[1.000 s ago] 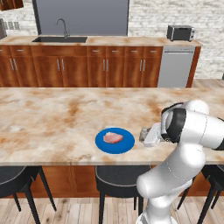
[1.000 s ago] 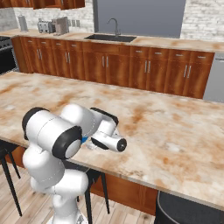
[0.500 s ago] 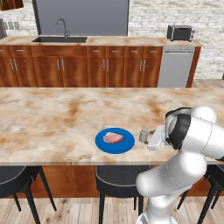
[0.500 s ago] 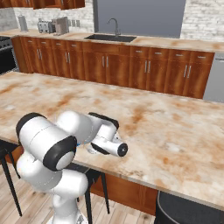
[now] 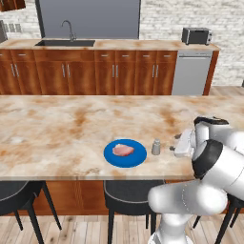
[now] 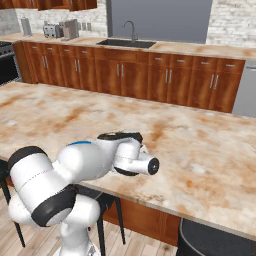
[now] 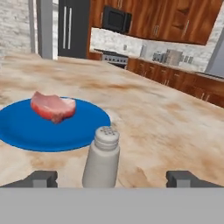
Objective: Retrieve the shaker from the cabinet and place it next the steak on a plate on the dining table.
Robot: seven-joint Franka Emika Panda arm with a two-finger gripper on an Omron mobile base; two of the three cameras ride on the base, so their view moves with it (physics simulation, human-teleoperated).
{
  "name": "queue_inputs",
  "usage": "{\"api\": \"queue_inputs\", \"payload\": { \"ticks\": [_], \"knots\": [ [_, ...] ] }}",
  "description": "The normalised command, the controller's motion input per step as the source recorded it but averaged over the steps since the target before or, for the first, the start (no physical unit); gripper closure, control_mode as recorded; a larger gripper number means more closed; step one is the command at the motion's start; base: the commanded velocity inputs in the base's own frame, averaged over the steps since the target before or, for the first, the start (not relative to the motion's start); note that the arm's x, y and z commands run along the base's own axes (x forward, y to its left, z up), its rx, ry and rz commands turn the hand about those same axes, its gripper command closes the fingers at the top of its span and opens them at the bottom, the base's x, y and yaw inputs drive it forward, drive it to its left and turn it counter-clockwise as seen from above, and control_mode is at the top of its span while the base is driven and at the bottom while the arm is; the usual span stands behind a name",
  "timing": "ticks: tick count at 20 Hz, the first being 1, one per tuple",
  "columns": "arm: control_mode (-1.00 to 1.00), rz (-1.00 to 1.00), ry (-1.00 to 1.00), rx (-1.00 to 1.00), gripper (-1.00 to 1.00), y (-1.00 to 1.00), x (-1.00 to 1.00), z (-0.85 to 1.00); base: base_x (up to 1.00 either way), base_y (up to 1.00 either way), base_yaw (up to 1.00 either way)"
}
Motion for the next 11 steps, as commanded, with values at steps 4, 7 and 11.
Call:
{"api": "queue_inputs", "payload": {
  "ticks": [4,7,11],
  "knots": [
    [-1.0,0.08,0.0,-0.14,-1.0,-0.18,-0.49,0.97,0.0,0.0,0.0],
    [-1.0,0.07,0.01,-0.21,-1.0,0.0,-0.99,0.78,0.0,0.0,0.0],
    [-1.0,0.04,0.01,-0.21,-1.0,0.03,-1.0,0.53,0.0,0.0,0.0]
  ]
}}
